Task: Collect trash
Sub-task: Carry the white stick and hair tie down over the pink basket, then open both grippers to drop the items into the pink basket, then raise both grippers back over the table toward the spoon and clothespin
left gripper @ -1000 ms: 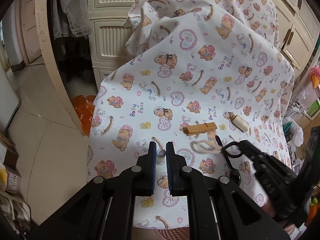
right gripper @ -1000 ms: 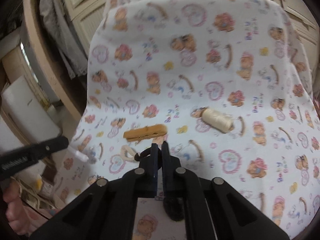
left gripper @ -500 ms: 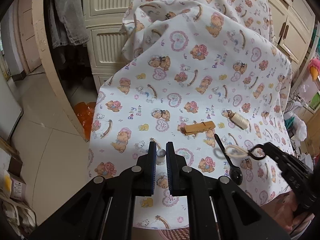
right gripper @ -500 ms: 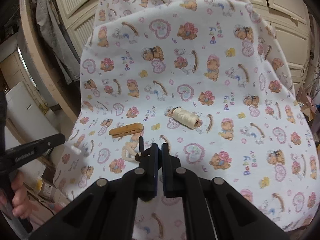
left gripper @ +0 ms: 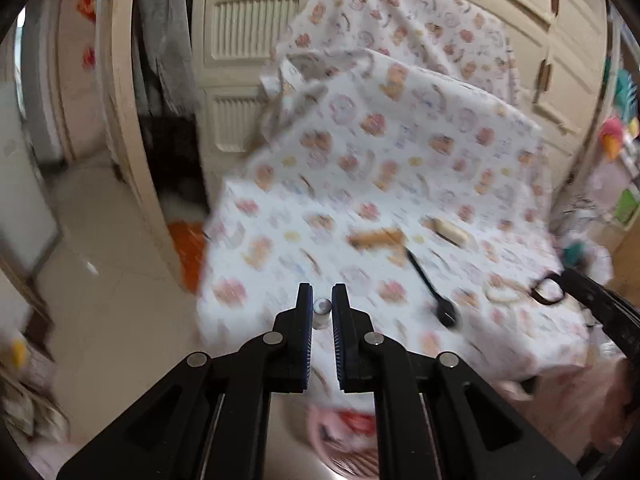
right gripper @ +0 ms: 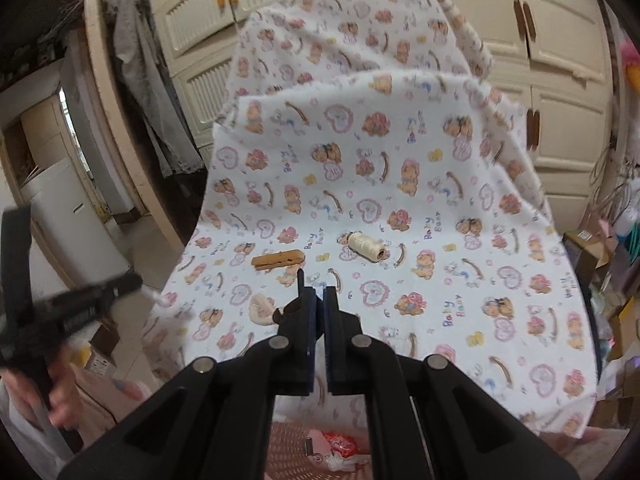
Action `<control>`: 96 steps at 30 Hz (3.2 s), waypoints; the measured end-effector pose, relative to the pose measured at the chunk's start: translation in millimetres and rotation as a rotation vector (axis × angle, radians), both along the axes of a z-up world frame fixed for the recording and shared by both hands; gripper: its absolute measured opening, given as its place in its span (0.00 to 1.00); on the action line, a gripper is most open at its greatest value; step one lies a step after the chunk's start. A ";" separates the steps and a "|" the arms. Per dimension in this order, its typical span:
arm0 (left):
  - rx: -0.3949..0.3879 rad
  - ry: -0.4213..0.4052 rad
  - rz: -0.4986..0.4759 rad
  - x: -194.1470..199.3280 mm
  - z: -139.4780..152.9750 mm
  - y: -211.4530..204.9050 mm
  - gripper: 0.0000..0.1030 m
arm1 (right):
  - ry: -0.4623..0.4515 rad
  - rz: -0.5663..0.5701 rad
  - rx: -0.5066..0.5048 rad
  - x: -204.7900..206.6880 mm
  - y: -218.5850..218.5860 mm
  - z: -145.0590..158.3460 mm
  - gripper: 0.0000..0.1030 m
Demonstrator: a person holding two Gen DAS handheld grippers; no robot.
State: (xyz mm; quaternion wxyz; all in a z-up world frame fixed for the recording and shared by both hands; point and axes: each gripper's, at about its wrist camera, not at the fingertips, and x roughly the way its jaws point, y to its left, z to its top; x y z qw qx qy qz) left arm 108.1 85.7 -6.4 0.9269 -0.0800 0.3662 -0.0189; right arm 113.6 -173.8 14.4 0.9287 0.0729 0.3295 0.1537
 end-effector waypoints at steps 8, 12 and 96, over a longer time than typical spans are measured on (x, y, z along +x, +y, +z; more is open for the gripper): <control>0.010 -0.040 -0.051 -36.4 -1.3 -29.0 0.08 | 0.002 0.023 -0.038 -70.1 11.2 -7.8 0.03; -0.029 0.001 -0.076 -43.8 -10.5 -36.3 0.08 | 0.008 0.029 -0.072 -88.1 15.2 -14.8 0.03; 0.133 0.521 -0.221 -14.0 -137.4 -116.4 0.25 | 0.774 -0.109 -0.170 -18.7 5.4 -212.1 0.36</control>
